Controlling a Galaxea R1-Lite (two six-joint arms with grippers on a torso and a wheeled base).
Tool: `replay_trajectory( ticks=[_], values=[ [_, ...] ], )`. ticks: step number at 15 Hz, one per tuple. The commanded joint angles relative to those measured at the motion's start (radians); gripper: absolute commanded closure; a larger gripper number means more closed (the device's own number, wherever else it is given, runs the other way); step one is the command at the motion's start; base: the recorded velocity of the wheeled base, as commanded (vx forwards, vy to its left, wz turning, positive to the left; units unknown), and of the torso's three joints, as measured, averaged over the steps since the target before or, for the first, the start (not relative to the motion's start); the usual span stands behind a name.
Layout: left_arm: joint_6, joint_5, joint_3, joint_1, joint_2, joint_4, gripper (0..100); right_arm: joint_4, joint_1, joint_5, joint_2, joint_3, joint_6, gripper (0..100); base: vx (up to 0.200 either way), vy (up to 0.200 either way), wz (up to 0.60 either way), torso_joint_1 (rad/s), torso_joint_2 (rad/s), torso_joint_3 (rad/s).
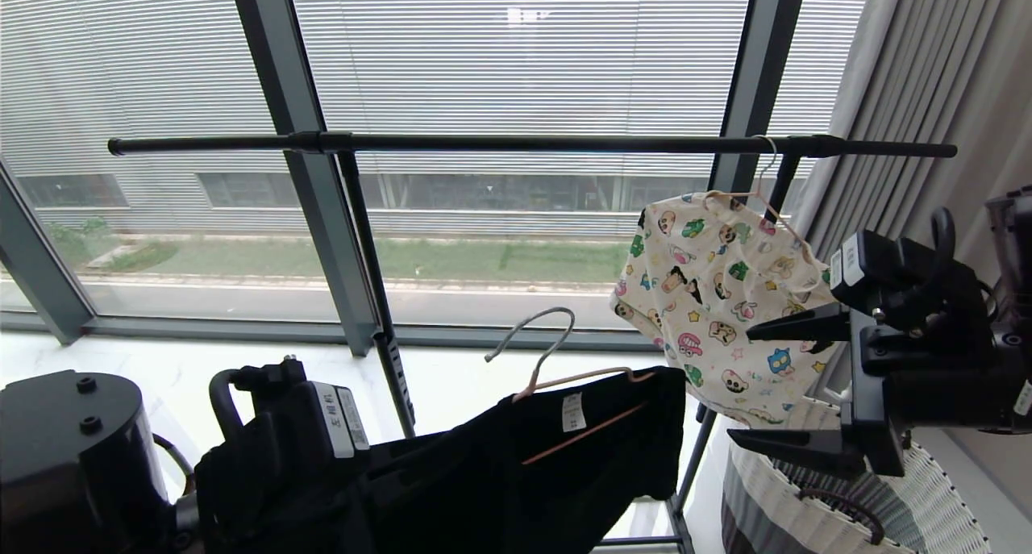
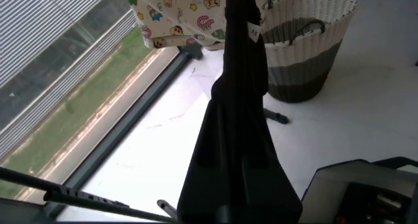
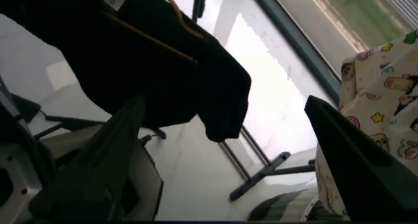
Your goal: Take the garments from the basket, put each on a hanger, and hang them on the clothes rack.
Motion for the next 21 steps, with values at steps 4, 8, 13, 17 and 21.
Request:
replay_trajectory(
  ticks=[4,8,13,17,21],
  values=[
    [0.005,0.002,-0.084,-0.133,0.091,-0.001,100,0.14,0.002,0.079,0.049,-0.098,-0.257,0,0.0,0.0,0.0,0.0,0.0,0.0],
    [0.006,0.007,-0.141,-0.202,0.139,-0.001,100,0.208,0.038,0.105,0.086,-0.116,-0.338,0,0.0,0.0,0.0,0.0,0.0,0.0],
    [0.009,0.01,-0.151,-0.22,0.139,-0.001,100,0.208,0.054,0.105,0.13,-0.116,-0.338,0,0.0,0.0,0.0,0.0,0.0,0.0],
    [0.009,0.042,-0.162,-0.24,0.16,-0.055,100,0.208,0.054,0.102,0.139,-0.114,-0.34,0,0.0,0.0,0.0,0.0,0.0,0.0],
    [0.009,0.044,-0.161,-0.251,0.16,-0.058,100,0.203,0.053,0.095,0.144,-0.113,-0.34,100,0.0,0.0,0.0,0.0,0.0,0.0]
  ],
)
